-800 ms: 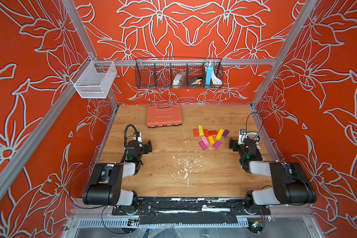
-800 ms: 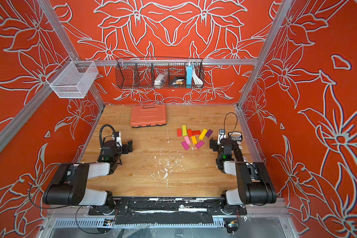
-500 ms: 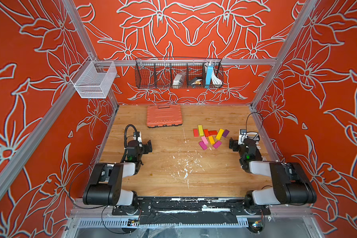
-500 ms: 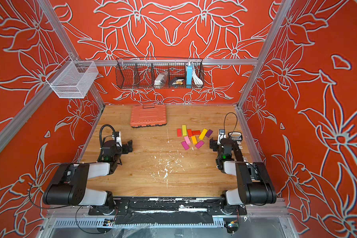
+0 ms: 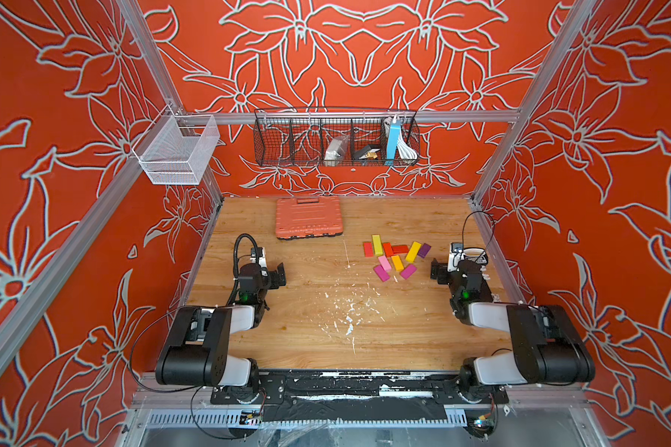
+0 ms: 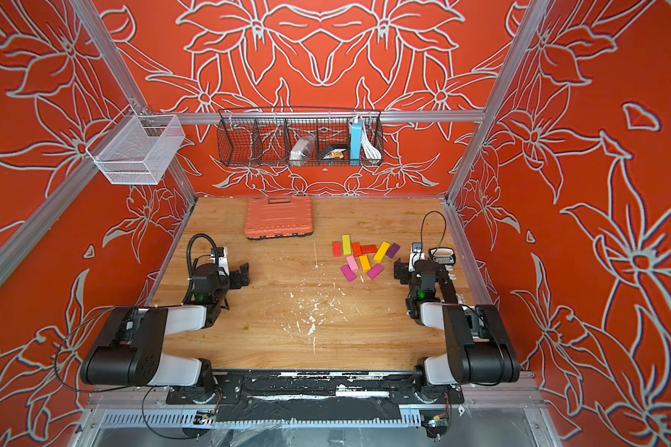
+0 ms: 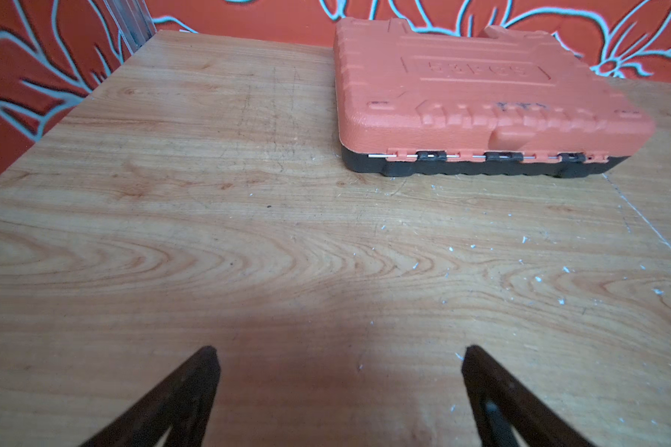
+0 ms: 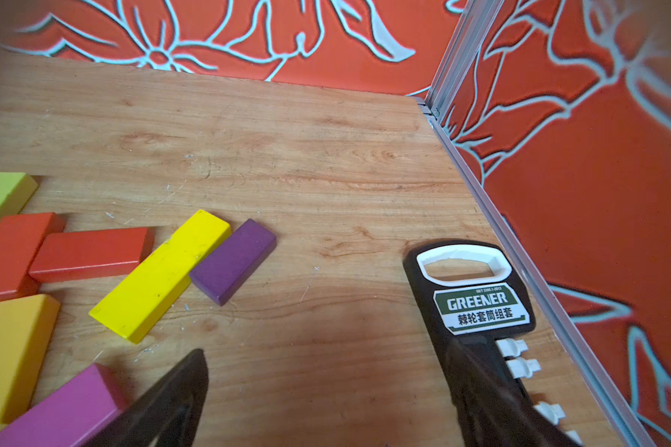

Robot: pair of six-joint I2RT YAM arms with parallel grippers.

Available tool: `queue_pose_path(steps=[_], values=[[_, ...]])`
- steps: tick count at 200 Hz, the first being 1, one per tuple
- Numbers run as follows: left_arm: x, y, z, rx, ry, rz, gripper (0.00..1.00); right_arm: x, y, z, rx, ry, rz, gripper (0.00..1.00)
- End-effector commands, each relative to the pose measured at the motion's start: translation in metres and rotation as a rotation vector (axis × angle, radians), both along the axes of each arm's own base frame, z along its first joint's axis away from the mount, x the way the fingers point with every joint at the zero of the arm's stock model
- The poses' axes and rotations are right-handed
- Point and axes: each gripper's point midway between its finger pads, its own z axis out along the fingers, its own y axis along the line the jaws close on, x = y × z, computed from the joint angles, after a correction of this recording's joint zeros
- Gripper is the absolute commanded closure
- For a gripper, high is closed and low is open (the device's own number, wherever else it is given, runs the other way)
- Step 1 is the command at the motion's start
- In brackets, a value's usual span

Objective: Assemble the letter c with building blocks
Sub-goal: Adjust the building block at the center of the board.

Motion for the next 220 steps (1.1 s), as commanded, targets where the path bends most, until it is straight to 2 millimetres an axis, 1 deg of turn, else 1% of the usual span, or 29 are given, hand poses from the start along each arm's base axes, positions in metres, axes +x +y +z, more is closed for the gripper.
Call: queue_pose_path(steps=[1, 12, 22, 33, 46, 52, 62, 68, 87, 93, 96, 106, 121, 126, 151, 168, 173, 176, 202, 220], values=[[0.008, 0.002, 0.017, 0.016, -0.020, 0.012, 0.02, -0.005, -0.016, 0.024, -0.005, -0.008, -0.096, 0.02], [0.009, 0.007, 0.029, 0.031, 0.020, 0.052, 0.02, -0.012, -0.023, 0.041, 0.004, -0.013, -0.142, 0.02], [0.010, 0.015, 0.046, 0.041, 0.024, 0.104, 0.02, -0.019, -0.029, 0.053, 0.032, -0.030, -0.193, 0.02], [0.006, 0.026, 0.063, 0.036, 0.005, 0.179, 0.02, -0.027, -0.037, 0.065, 0.134, -0.060, -0.284, 0.02], [-0.001, 0.035, 0.081, 0.002, -0.006, 0.263, 0.02, -0.040, -0.044, 0.072, 0.265, -0.066, -0.391, 0.02], [-0.006, 0.038, 0.087, -0.019, 0.000, 0.292, 0.02, -0.046, -0.046, 0.074, 0.321, -0.075, -0.426, 0.02], [-0.013, 0.038, 0.095, -0.067, 0.017, 0.330, 0.02, -0.059, -0.050, 0.072, 0.425, -0.086, -0.499, 0.02], [-0.018, 0.037, 0.098, -0.096, 0.033, 0.342, 0.02, -0.065, -0.048, 0.074, 0.474, -0.094, -0.507, 0.02], [-0.032, 0.030, 0.108, -0.206, 0.061, 0.360, 0.02, -0.067, -0.026, 0.087, 0.546, -0.106, -0.365, 0.02], [-0.036, 0.025, 0.106, -0.240, 0.083, 0.358, 0.02, -0.067, -0.018, 0.092, 0.563, -0.097, -0.320, 0.02], [-0.039, 0.023, 0.114, -0.261, 0.065, 0.350, 0.02, -0.066, -0.014, 0.095, 0.574, -0.095, -0.297, 0.02], [-0.042, 0.013, 0.119, -0.318, 0.067, 0.312, 0.02, -0.065, 0.001, 0.102, 0.604, -0.064, -0.219, 0.02], [-0.044, -0.005, 0.124, -0.406, 0.074, 0.248, 0.02, -0.064, 0.021, 0.102, 0.652, 0.027, -0.140, 0.02], [-0.045, -0.011, 0.126, -0.435, 0.080, 0.227, 0.02, -0.062, 0.032, 0.101, 0.670, 0.069, -0.090, 0.02], [-0.045, -0.040, 0.127, -0.534, 0.153, 0.130, 0.02, -0.060, 0.078, 0.076, 0.750, 0.317, 0.075, 0.03], [-0.044, -0.061, 0.125, -0.550, 0.218, 0.059, 0.02, -0.062, 0.100, 0.057, 0.728, 0.452, 0.123, 0.05], [-0.045, -0.066, 0.128, -0.550, 0.226, 0.038, 0.02, -0.064, 0.106, 0.051, 0.710, 0.488, 0.135, 0.05], [-0.043, -0.070, 0.120, -0.547, 0.261, 0.033, 0.02, -0.065, 0.109, 0.048, 0.699, 0.511, 0.138, 0.05], [-0.038, -0.099, 0.112, -0.534, 0.369, -0.068, 0.02, -0.069, 0.136, 0.028, 0.596, 0.657, 0.195, 0.07], [-0.036, -0.113, 0.101, -0.510, 0.448, -0.104, 0.02, -0.067, 0.158, 0.020, 0.568, 0.719, 0.254, 0.10]])
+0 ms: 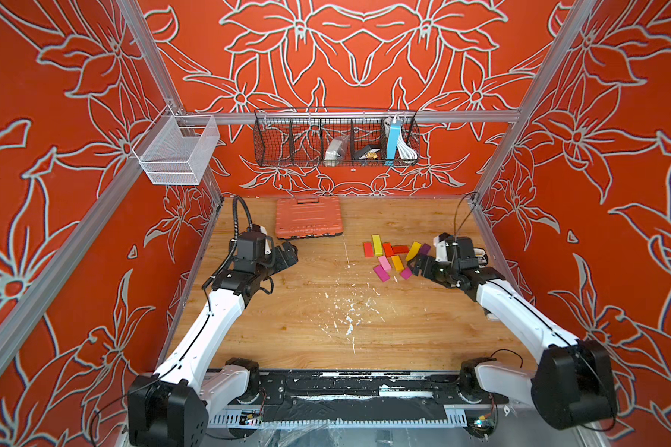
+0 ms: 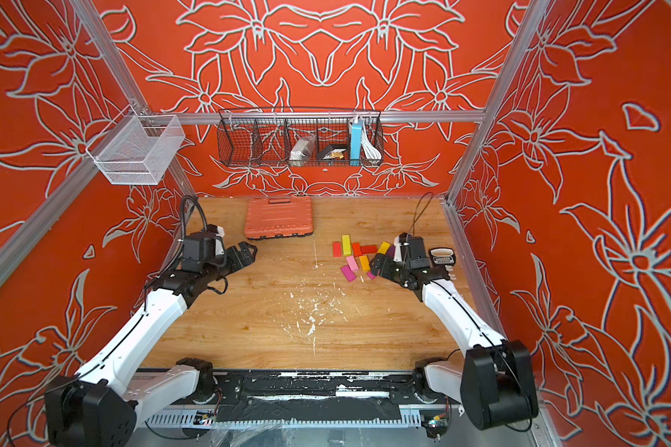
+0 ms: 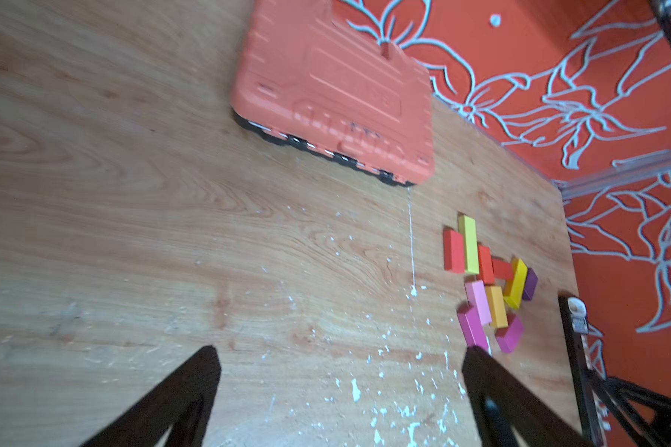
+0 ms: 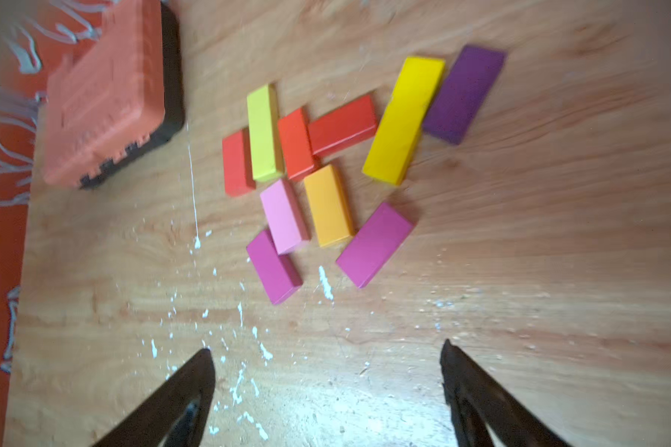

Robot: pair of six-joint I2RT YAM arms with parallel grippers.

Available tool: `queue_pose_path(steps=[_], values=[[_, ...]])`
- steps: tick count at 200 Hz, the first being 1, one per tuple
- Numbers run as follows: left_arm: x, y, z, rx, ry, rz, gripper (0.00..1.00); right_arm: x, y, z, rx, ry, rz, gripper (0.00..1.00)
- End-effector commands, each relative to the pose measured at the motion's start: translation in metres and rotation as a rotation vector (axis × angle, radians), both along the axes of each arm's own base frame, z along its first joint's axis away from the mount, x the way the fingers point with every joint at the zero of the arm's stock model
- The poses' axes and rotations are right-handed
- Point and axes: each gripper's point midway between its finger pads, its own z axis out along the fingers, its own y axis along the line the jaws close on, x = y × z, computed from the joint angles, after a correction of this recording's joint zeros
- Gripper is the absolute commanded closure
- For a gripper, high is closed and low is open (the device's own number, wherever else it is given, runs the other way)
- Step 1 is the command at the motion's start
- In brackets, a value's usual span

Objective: Assemble the letter c with building blocks
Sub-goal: Adjust the building block at the center of the board.

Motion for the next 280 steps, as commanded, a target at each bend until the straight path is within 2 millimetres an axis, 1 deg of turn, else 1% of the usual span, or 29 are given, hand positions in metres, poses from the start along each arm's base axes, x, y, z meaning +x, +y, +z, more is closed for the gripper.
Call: queue_pose_path(steps=[1, 10, 25, 59, 93, 132, 183, 202, 221, 240, 250, 258, 267, 280], values=[[-0.007, -0.024, -0.014, -0.012, 0.111, -0.109, 0.02, -0.010, 0.024, -0.008, -0.025, 0.082, 0.122, 0.10], [-0.007, -0.028, -0.021, -0.008, 0.139, -0.125, 0.02, -0.010, 0.034, -0.012, -0.046, 0.097, 0.162, 0.11], [-0.006, -0.030, -0.030, -0.007, 0.173, -0.128, 0.02, -0.006, 0.045, -0.015, -0.083, 0.103, 0.203, 0.11], [-0.004, -0.033, -0.045, -0.023, 0.208, -0.129, 0.02, 0.007, 0.057, -0.032, -0.126, 0.143, 0.243, 0.12], [-0.002, -0.036, -0.053, -0.036, 0.233, -0.134, 0.02, 0.018, 0.067, -0.048, -0.143, 0.176, 0.261, 0.13], [0.001, -0.039, -0.061, -0.048, 0.258, -0.137, 0.02, 0.024, 0.078, -0.064, -0.148, 0.205, 0.278, 0.13], [0.005, -0.048, -0.067, -0.064, 0.279, -0.146, 0.02, 0.031, 0.097, -0.076, -0.125, 0.226, 0.301, 0.14], [0.005, -0.051, -0.067, -0.063, 0.284, -0.147, 0.02, 0.030, 0.111, -0.074, -0.098, 0.227, 0.320, 0.15], [0.005, -0.054, -0.066, -0.058, 0.285, -0.147, 0.02, 0.024, 0.132, -0.069, -0.055, 0.221, 0.359, 0.15], [0.004, -0.057, -0.065, -0.057, 0.287, -0.150, 0.02, 0.015, 0.155, -0.056, 0.013, 0.202, 0.415, 0.15], [0.003, -0.058, -0.065, -0.054, 0.290, -0.153, 0.02, 0.009, 0.163, -0.046, 0.058, 0.192, 0.434, 0.15], [0.002, -0.061, -0.065, -0.054, 0.294, -0.160, 0.02, 0.006, 0.165, -0.036, 0.097, 0.173, 0.433, 0.15], [0.000, -0.063, -0.064, -0.047, 0.298, -0.166, 0.02, 0.004, 0.163, -0.025, 0.113, 0.141, 0.422, 0.15], [-0.002, -0.069, -0.063, -0.036, 0.298, -0.182, 0.02, -0.001, 0.150, -0.015, 0.078, 0.119, 0.390, 0.14]])
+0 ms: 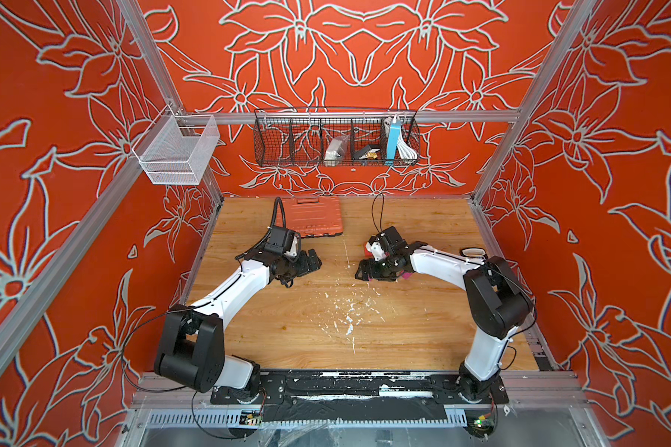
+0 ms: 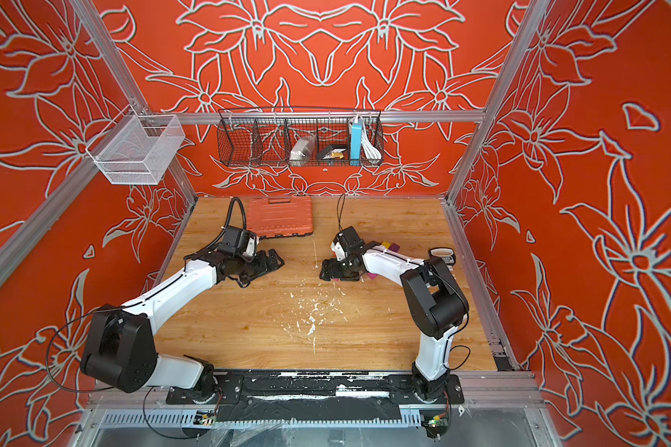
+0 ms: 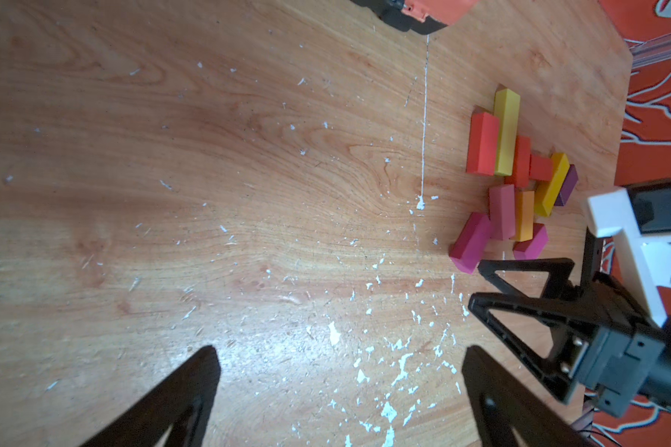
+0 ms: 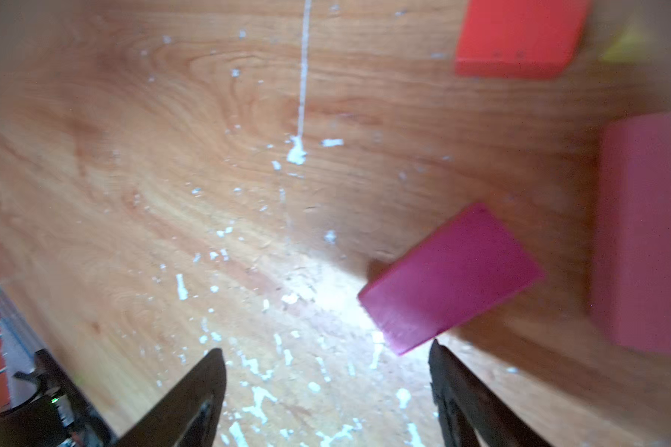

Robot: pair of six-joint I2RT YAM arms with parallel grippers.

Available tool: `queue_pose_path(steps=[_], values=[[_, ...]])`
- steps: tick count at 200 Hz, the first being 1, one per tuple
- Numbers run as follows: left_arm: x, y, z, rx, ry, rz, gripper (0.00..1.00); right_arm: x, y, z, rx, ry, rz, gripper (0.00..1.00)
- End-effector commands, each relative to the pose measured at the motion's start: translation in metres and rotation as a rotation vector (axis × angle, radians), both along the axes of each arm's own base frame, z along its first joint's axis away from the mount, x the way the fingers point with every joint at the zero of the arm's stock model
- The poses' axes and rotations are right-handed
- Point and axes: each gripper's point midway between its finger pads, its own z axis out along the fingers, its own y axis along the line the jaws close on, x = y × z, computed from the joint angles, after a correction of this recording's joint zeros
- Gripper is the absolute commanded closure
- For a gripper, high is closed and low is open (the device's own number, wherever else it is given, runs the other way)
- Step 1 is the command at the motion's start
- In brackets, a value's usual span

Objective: Assemble the letter c with building blocks
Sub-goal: Adjust the building block at the center of the board, then pick up the building block from the center of the board.

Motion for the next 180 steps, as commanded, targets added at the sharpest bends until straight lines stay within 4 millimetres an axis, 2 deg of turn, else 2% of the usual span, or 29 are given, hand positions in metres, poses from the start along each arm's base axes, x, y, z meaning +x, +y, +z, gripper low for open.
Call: queue_pose_path(steps=[1, 21, 45, 88, 109, 140, 180], values=[[-0.003, -0.008, 0.004, 0.014, 0.009, -0.019, 0.02, -0.004, -0.007, 0.038, 0.055, -0.061, -0.042, 0.14], [-0.005, -0.022, 0.003, 0.041, 0.000, -0.066, 0.02, -0.014, -0.036, 0.043, -0.026, -0.084, -0.116, 0.12], [-0.003, -0.048, -0.003, 0.090, -0.008, -0.160, 0.02, -0.026, -0.069, 0.042, -0.094, -0.104, -0.193, 0.10], [0.013, -0.101, -0.013, 0.280, -0.063, -0.393, 0.02, -0.043, -0.113, 0.043, -0.129, -0.124, -0.299, 0.08], [0.022, -0.125, -0.022, 0.400, -0.082, -0.519, 0.02, -0.049, -0.136, 0.037, -0.124, -0.098, -0.364, 0.08], [0.037, -0.155, -0.039, 0.508, -0.078, -0.640, 0.05, -0.060, -0.158, 0.032, -0.124, -0.066, -0.404, 0.07], [0.049, -0.181, -0.060, 0.529, -0.039, -0.704, 0.13, -0.067, -0.168, 0.030, -0.148, -0.058, -0.403, 0.03]])
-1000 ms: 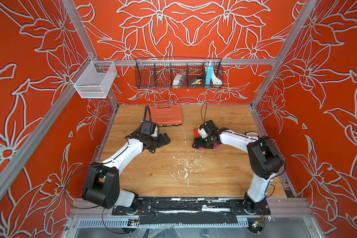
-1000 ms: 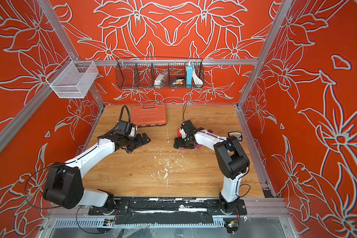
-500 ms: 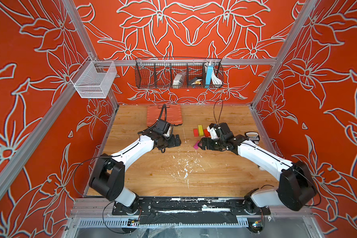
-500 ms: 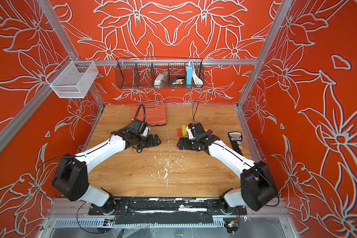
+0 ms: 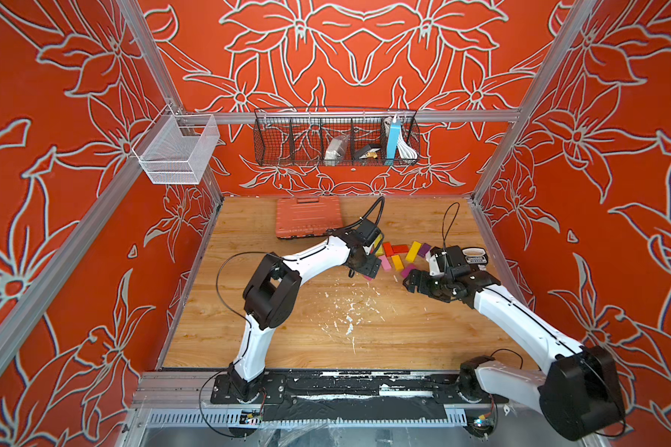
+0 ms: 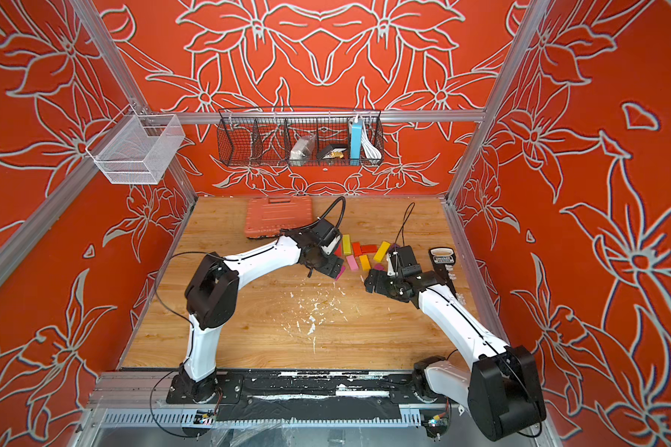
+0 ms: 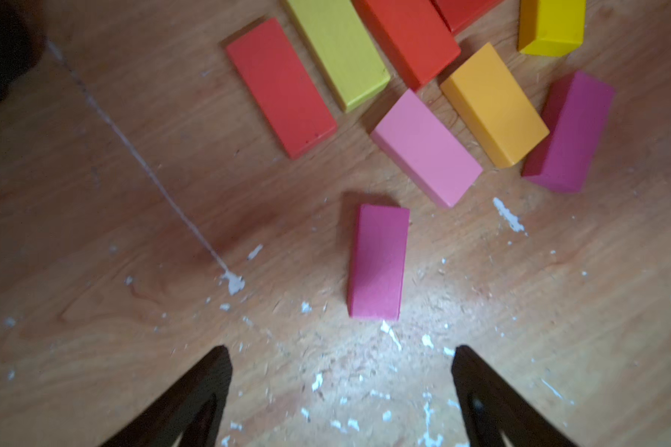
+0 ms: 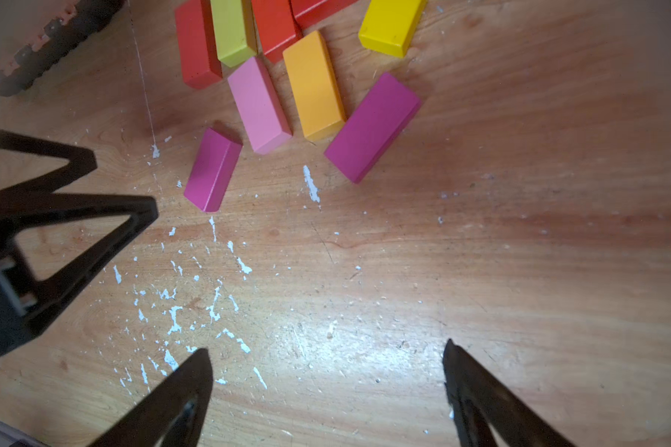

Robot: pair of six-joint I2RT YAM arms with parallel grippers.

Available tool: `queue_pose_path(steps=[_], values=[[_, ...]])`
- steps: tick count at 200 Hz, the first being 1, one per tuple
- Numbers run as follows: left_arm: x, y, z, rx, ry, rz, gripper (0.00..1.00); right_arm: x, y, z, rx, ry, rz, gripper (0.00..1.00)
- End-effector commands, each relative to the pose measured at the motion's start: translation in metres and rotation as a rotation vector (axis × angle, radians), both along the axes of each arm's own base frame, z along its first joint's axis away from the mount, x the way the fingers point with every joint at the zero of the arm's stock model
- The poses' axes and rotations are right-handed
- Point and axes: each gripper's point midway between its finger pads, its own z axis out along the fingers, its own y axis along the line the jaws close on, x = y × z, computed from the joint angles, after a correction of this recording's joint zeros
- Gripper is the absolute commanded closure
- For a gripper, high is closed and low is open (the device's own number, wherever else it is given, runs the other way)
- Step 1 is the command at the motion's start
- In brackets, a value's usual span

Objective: Assemble the letter c with building blocks
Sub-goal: Pick up the building block from the center of the board.

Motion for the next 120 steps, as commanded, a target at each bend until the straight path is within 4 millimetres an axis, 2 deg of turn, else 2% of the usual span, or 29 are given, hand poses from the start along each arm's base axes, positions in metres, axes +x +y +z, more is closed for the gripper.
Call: queue_pose_path(steps=[1, 49, 98, 120], values=[[-0.004, 0.003, -0.012, 0.087, 0.035, -0.055, 0.14, -0.011, -0.008, -0.006, -0.023, 0.031, 0.005, 0.03], [-0.002, -0.015, -0.027, 0.087, 0.063, -0.082, 0.20, -0.011, -0.007, -0.012, -0.015, 0.049, 0.010, 0.02], [0.000, -0.019, -0.039, 0.094, 0.083, -0.083, 0.24, -0.009, -0.004, -0.017, 0.001, 0.066, 0.007, 0.02], [0.000, -0.021, -0.043, 0.090, 0.091, -0.078, 0.30, -0.009, -0.004, -0.016, 0.003, 0.068, 0.004, 0.02]])
